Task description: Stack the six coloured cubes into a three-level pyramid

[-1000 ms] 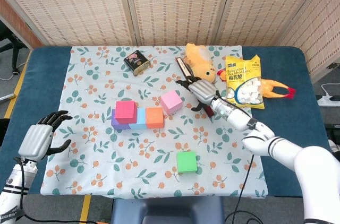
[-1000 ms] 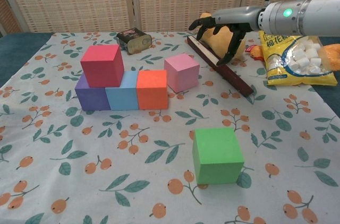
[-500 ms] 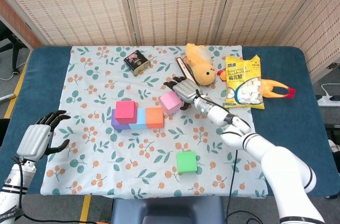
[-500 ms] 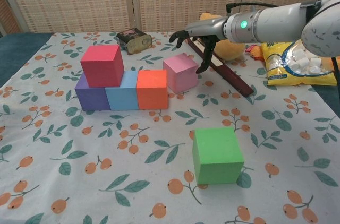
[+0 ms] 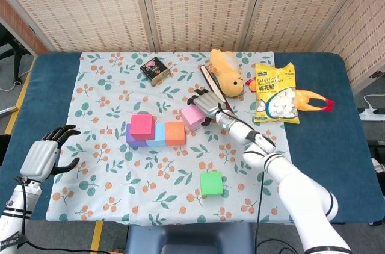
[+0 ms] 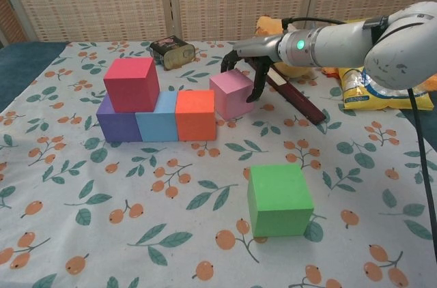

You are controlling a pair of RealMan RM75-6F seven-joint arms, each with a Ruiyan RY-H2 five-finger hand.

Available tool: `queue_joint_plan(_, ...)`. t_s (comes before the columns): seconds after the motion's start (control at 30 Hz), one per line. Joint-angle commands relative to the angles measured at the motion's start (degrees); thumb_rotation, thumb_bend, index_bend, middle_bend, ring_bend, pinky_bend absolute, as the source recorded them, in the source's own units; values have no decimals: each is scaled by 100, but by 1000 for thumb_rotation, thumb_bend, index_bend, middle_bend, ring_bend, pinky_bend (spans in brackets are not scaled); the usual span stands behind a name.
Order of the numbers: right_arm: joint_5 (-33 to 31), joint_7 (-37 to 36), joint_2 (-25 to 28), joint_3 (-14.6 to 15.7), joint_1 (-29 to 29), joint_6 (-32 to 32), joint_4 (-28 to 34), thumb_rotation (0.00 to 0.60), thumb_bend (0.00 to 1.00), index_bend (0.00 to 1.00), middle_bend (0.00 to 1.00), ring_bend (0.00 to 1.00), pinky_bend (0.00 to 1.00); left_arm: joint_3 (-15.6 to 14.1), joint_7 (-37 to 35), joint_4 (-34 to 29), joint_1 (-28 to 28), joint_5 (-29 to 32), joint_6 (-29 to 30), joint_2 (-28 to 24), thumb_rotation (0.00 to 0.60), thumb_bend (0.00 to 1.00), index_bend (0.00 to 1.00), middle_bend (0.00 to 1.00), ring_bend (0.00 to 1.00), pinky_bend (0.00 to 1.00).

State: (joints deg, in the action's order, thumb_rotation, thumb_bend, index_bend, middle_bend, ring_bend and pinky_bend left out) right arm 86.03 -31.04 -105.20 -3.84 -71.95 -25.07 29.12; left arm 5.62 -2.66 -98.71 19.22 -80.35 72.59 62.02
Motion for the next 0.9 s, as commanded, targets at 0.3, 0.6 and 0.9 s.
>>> queue_joint_plan(0.3,-1,-352,67,-52,126,-387,-147,600,186,553,368,114,149,35,16,107,4,-21,43,69,600,291,241,145,165,262)
queue_joint_plan(0.6,-526,434,1519,-457,567,-863,1943,600,188,560,410,160,156,10,383,265,88,-106,-11,198,600,291,240,147,164,262)
queue_joint_plan(0.9,-2182,2315,2687,-904,771,-767,4348,600,190,559,418,176,162,-9,490,243,156,-255,-17,247,600,290,241,148,165,260)
